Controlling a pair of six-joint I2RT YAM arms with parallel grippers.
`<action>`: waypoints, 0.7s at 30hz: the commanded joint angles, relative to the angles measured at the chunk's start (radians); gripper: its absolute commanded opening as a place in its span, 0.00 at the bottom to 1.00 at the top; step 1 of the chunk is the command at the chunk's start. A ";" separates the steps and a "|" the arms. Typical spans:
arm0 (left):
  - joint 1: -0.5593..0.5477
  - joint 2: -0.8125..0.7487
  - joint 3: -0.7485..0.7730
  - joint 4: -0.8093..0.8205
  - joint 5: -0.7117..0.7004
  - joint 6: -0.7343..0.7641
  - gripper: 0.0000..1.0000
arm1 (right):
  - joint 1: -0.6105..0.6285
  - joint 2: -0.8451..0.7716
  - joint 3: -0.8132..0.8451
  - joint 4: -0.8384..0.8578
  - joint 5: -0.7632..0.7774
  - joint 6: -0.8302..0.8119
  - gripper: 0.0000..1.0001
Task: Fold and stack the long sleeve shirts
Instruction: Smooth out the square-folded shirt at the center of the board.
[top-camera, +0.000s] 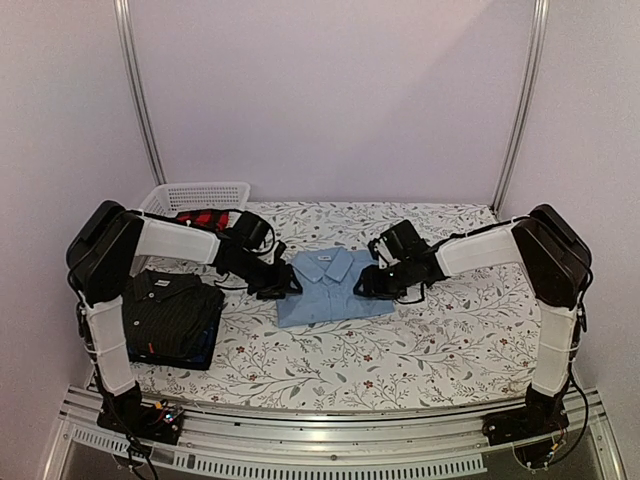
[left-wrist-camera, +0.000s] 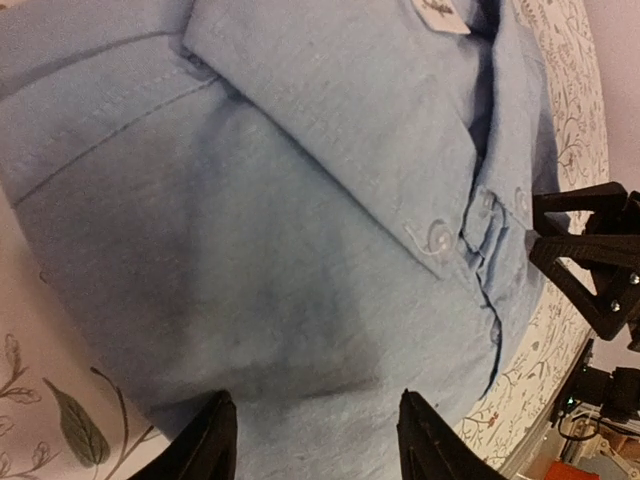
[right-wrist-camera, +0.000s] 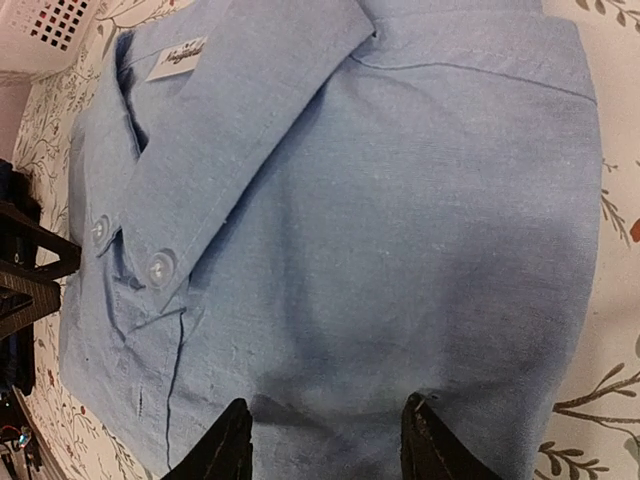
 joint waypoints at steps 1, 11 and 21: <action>0.018 0.009 -0.001 0.008 -0.023 0.015 0.55 | 0.011 -0.041 -0.041 -0.039 0.048 0.025 0.52; 0.036 -0.111 0.047 -0.096 -0.091 0.052 0.55 | 0.179 -0.017 0.213 -0.235 0.372 -0.018 0.84; 0.078 -0.273 0.029 -0.182 -0.161 0.079 0.59 | 0.258 0.256 0.488 -0.353 0.442 -0.018 0.94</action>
